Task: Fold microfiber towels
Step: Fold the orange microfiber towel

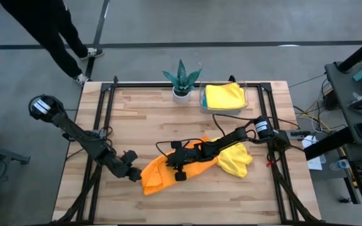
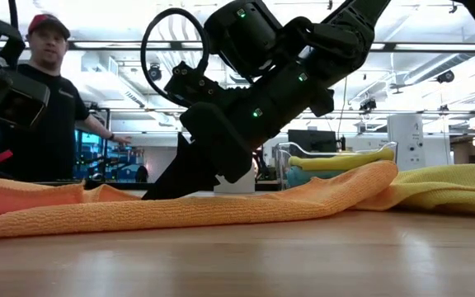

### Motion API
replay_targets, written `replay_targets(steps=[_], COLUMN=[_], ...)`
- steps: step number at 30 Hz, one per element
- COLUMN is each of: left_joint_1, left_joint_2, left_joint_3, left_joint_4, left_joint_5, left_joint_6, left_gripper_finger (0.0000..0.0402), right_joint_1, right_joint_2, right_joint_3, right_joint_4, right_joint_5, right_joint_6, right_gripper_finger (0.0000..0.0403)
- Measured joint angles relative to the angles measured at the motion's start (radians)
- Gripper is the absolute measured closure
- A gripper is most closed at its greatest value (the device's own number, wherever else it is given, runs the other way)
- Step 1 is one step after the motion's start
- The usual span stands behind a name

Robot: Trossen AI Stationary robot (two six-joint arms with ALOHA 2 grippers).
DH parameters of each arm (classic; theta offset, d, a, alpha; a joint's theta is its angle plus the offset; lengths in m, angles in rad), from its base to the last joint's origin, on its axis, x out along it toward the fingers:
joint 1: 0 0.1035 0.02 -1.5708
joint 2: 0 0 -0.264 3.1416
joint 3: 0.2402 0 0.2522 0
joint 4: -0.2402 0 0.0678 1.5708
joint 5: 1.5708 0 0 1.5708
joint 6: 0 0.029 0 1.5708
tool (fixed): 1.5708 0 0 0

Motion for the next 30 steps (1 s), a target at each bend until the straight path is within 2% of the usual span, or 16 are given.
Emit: replay_targets(steps=[4, 8, 15, 22, 30], left_joint_1=[0.0, 0.0, 0.002, 0.002, 0.002], left_joint_2=[0.0, 0.0, 0.0, 0.035, 0.186], left_joint_3=[-0.019, -0.055, -0.062, -0.062, -0.061], left_joint_4=[0.063, 0.145, 0.175, 0.194, 0.422], left_joint_5=[-0.042, -0.134, -0.204, -0.209, -0.214], left_joint_6=[0.006, 0.02, 0.026, 0.032, 0.073], left_gripper_finger=[0.0192, 0.0186, 0.0207, 0.0232, 0.0261], right_joint_1=[0.0, 0.0, 0.0, 0.0, 0.0], right_joint_2=[0.0, 0.0, 0.0, 0.0, 0.0], right_joint_3=[0.0, 0.0, 0.0, 0.0, 0.0], right_joint_4=[0.0, 0.001, 0.001, 0.002, 0.002], right_joint_5=[0.0, 0.0, 0.0, 0.0, 0.001], right_joint_6=[0.0, 0.0, -0.002, -0.001, -0.003], right_gripper_finger=[0.036, 0.036, 0.036, 0.036, 0.036])
